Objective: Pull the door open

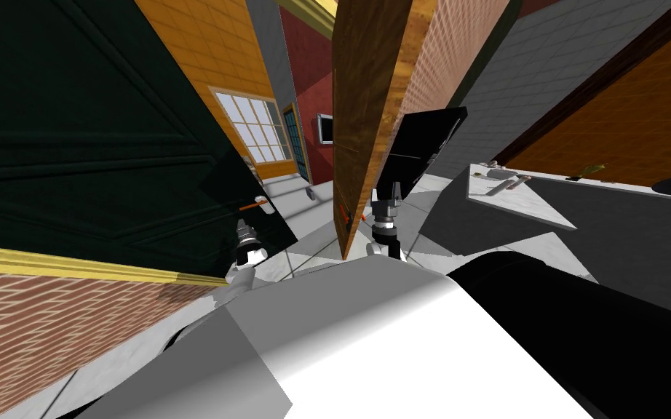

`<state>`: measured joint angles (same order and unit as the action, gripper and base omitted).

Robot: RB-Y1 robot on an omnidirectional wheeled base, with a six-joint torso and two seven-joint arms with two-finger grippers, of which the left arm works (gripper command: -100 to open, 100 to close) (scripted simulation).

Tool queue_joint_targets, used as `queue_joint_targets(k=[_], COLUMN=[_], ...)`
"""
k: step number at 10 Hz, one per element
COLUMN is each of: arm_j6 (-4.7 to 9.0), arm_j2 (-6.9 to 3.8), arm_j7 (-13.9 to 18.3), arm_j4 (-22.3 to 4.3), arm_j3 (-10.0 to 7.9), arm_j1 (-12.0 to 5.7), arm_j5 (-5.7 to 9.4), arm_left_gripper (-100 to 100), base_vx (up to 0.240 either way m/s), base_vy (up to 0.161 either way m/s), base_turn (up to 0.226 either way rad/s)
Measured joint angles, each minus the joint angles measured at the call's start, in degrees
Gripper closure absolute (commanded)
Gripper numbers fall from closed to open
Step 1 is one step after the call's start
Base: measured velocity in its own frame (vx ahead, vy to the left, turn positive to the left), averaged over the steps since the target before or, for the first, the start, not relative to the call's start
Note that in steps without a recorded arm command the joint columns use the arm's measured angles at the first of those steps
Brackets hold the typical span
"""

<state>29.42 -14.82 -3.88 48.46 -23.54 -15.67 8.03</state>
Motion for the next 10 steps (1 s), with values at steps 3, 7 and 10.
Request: queue_joint_targets(k=[3, 7, 10], arm_j6=[0.60, 1.28, 2.24], arm_j2=[-0.77, -1.80, -2.99], arm_j7=[-0.3, -0.8, -1.0], arm_j4=[-4.8, -11.0, -17.4], arm_j3=[-1.33, -3.22, -4.63], arm_j1=[-2.63, -6.15, -9.26], arm_j5=[0.35, 0.85, 1.25], arm_left_gripper=[-100, -100, -100], base_vx=[0.056, 0.046, 0.057], base_vy=[0.051, 0.047, 0.057], base_turn=[-0.111, -0.077, -0.100])
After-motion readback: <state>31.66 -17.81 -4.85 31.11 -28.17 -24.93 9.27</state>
